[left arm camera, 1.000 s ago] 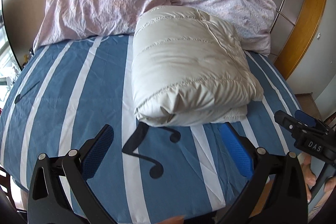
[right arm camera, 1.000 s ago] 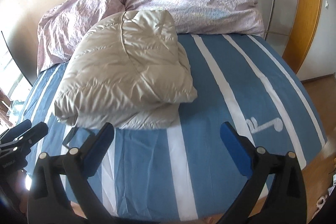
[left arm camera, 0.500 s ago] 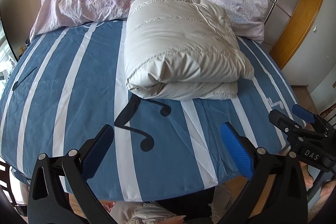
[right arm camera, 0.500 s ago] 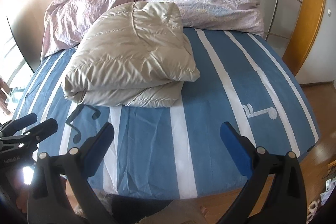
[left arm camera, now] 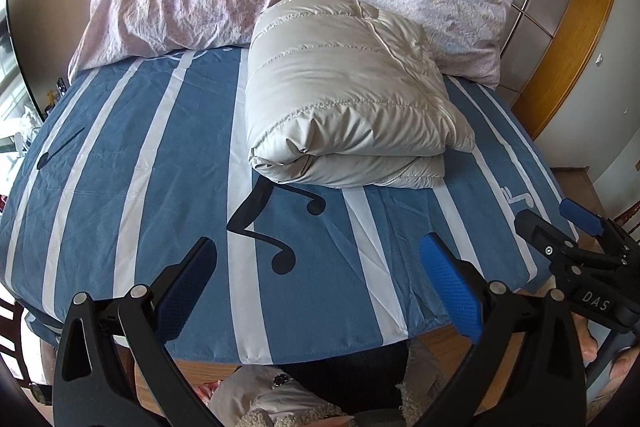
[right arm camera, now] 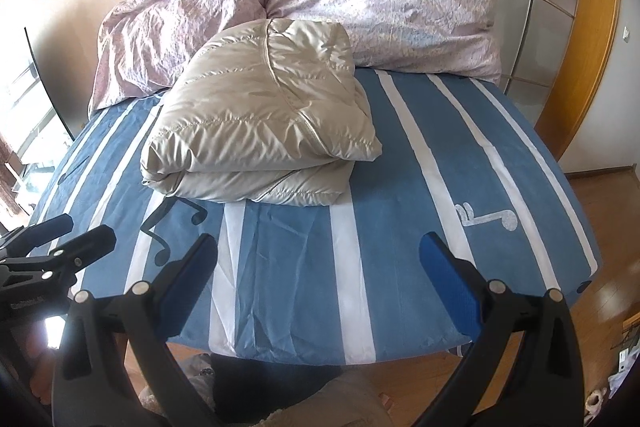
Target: Fold large clothes
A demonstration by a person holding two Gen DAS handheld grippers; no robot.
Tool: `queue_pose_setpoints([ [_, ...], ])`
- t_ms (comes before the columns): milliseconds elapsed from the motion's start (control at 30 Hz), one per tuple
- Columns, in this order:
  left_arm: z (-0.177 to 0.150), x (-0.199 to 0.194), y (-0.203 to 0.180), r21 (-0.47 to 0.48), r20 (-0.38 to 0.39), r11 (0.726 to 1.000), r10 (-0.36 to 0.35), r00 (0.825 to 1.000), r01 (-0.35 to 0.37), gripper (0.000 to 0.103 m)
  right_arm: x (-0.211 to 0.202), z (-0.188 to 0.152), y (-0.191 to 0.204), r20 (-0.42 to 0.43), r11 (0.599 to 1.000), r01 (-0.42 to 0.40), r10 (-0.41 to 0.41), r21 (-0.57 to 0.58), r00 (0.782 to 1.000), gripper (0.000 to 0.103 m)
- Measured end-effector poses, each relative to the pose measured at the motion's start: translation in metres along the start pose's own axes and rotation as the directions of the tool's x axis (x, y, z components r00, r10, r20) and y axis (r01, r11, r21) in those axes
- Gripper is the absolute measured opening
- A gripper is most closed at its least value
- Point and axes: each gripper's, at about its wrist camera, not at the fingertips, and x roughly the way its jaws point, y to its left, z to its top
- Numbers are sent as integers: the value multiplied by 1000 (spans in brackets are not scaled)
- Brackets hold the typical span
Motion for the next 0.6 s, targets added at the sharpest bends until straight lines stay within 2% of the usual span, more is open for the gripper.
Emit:
queue_pose_setpoints([
  [600,-4,-9,-8,12,3,1000,2,1000,-2,102,-8,-4,1,5,1000,-6,6,4,1000,101],
])
